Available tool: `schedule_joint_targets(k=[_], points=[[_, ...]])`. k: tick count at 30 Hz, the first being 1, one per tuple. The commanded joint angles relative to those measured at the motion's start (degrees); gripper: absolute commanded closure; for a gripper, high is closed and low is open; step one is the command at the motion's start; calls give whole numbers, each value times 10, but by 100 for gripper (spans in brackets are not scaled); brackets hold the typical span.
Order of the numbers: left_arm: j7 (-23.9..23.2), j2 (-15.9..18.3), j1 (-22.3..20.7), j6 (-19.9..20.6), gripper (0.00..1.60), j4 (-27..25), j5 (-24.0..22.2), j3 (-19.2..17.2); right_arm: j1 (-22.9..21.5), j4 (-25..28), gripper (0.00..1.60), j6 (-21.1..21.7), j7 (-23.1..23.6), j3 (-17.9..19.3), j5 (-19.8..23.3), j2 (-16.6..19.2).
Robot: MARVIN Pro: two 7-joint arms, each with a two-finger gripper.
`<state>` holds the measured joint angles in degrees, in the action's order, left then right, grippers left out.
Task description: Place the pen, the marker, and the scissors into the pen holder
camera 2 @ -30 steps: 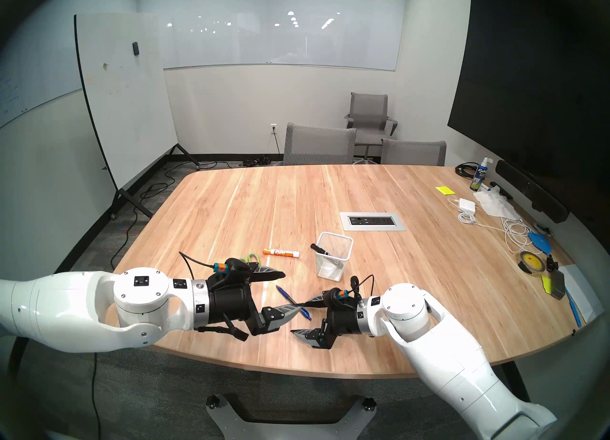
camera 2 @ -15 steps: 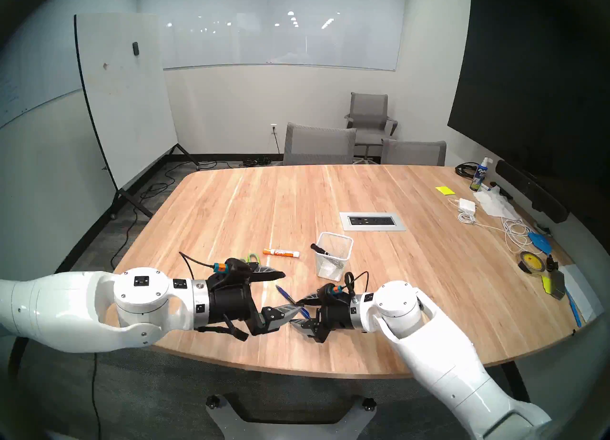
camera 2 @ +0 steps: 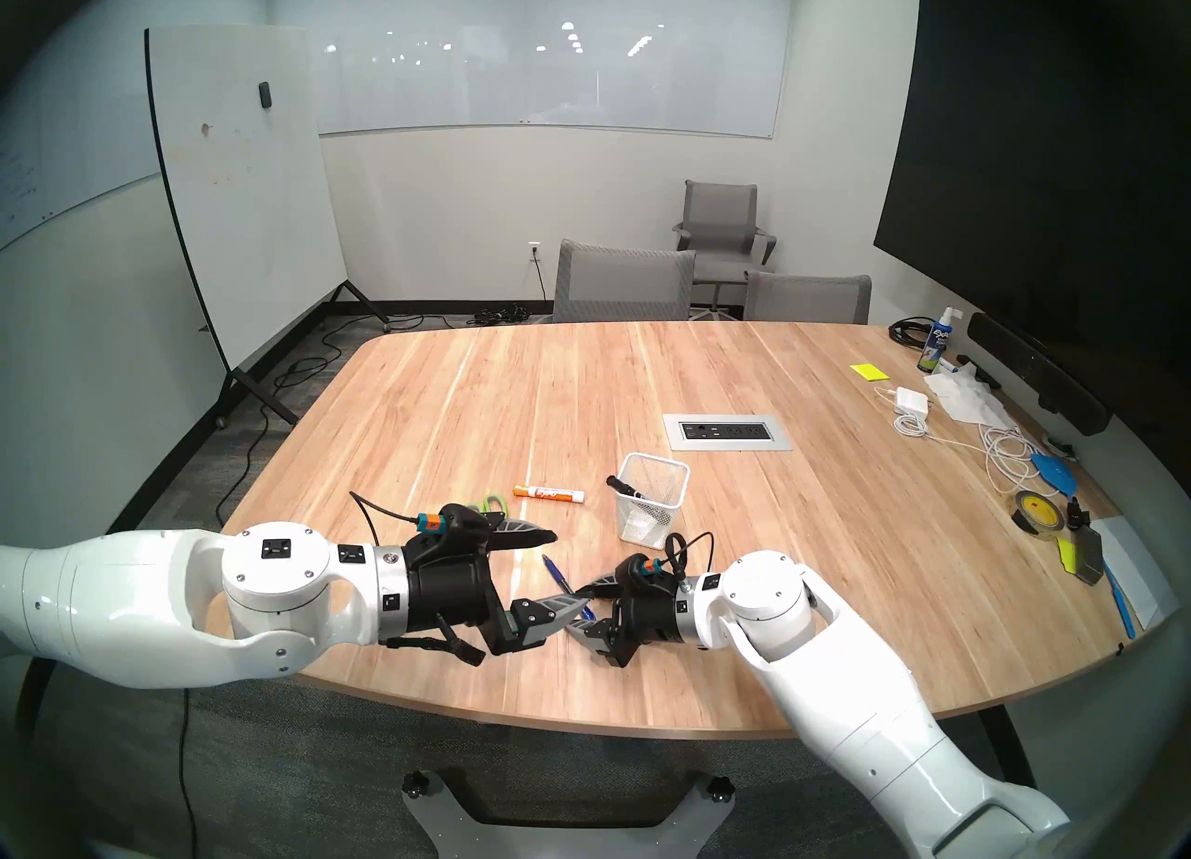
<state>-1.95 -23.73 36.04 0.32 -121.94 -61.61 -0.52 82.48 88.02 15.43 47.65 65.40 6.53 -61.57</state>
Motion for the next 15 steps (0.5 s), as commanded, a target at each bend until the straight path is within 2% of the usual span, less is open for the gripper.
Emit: schedule_joint_targets(k=[1,3,6,11,15], points=[[1,0,-4,-5,0,-4,1,-6,-5,3,45,-3,-8,1,-4,-4],[1,0,-4,-5,0,-4,1,-6,-4,2,53,-4,-10,0,-6,-4],[1,0,-4,-5,0,-4,1,-6,-4,0,82,-6,-11,-1,-7,-4],[1,0,-4,-5,0,-4,1,-6,-3,-2,89,-5,-15,1,-7,-3],[1,0,-4,-5,0,-4,1,-6,-3,-2,83,-6,-15,3,-6,-1]])
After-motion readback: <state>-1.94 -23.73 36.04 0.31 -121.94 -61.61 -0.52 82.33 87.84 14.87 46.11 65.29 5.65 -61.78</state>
